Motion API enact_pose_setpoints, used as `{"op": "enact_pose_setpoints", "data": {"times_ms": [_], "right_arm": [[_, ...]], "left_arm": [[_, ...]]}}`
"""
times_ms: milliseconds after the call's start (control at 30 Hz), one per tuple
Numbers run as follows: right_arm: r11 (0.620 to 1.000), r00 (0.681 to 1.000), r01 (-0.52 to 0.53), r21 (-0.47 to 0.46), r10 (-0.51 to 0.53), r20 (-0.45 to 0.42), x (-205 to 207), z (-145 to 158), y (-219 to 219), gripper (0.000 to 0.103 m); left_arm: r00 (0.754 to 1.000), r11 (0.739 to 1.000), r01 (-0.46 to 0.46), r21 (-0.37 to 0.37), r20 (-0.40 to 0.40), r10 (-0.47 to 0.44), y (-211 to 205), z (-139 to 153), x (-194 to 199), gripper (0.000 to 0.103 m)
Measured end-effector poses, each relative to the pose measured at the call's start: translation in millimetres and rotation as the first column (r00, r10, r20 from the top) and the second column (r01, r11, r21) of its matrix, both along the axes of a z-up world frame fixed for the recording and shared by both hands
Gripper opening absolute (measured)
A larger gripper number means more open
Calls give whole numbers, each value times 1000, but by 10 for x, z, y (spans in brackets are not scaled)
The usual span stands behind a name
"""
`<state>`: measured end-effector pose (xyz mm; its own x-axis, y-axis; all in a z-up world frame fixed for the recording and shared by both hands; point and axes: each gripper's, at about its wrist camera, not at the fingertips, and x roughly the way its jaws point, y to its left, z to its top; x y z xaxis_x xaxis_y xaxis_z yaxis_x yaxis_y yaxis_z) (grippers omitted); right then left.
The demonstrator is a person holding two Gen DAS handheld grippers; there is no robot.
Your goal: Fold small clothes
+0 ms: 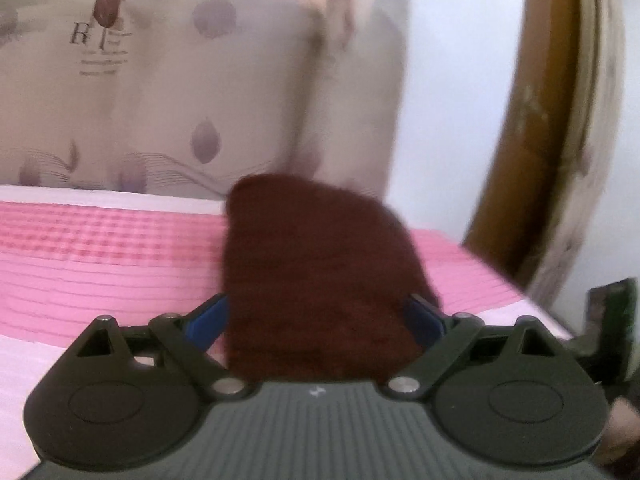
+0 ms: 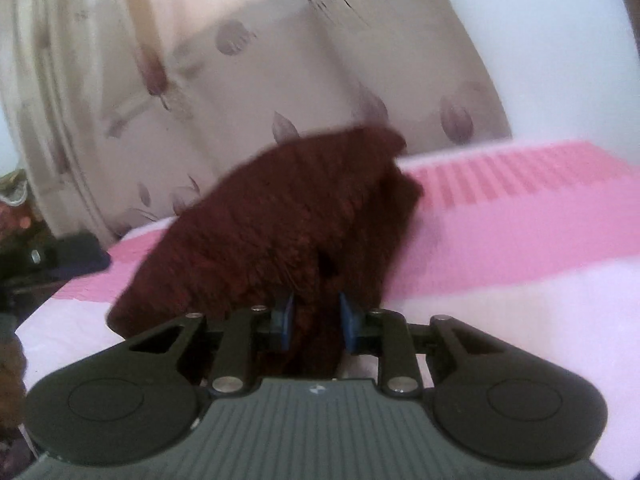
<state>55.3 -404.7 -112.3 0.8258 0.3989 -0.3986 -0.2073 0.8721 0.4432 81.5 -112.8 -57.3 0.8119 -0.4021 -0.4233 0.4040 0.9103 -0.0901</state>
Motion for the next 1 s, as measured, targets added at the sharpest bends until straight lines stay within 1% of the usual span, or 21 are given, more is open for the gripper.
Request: {"op": "enact_pose_setpoints", "data": {"times_ms": [67,100,200,233,267,533,700,767,800,867,900,933,967,1000], "right_arm": [[1000,1000,3,-22,-4,-15,37,8,35,28],[999,1000,12,-34,-13,-28,48,-7,46,30],[999,999,18,-49,-20,-34,33,-25,91,32],[999,999,25,-49,-27,-37,46,-34,104,33],[998,999,33,-50,-35,-40,31,-40,113,39],[996,997,66,-62,-68,-43,50,-50,105,50],[995,995,82,-59,-85,-46,55,-57,95,62],[995,995,84,-48,-86,-44,49,-57,76,67],[996,996,82,-37,-84,-38,44,-47,57,71],[998,998,56,9,-56,-23,49,-21,-8,76],[998,999,45,48,-44,-23,67,-8,-64,80],[995,999,40,91,-38,-30,97,3,-128,83],[991,999,30,133,-26,-38,145,9,-192,89],[986,999,19,163,-12,-46,198,11,-238,93]], "left_arm": [[999,998,-35,57,4,34,-16,23,23,95],[999,996,-51,80,8,51,-24,34,33,95],[996,987,-93,129,20,91,-49,69,65,95],[995,985,-100,138,22,98,-56,81,74,95],[995,984,-101,145,23,99,-65,84,87,95],[993,972,-120,203,45,113,-123,97,141,95],[992,967,-122,221,48,115,-143,92,253,96],[994,972,-108,210,48,100,-114,114,352,102],[995,978,-92,186,42,86,-73,132,424,103],[1000,994,-12,113,13,10,45,170,608,103],[999,996,34,83,-12,-33,97,174,731,103],[997,996,54,67,-49,-51,134,171,875,103],[995,997,59,55,-83,-54,162,161,997,103],[991,997,71,32,-118,-66,200,143,1136,103]]}}
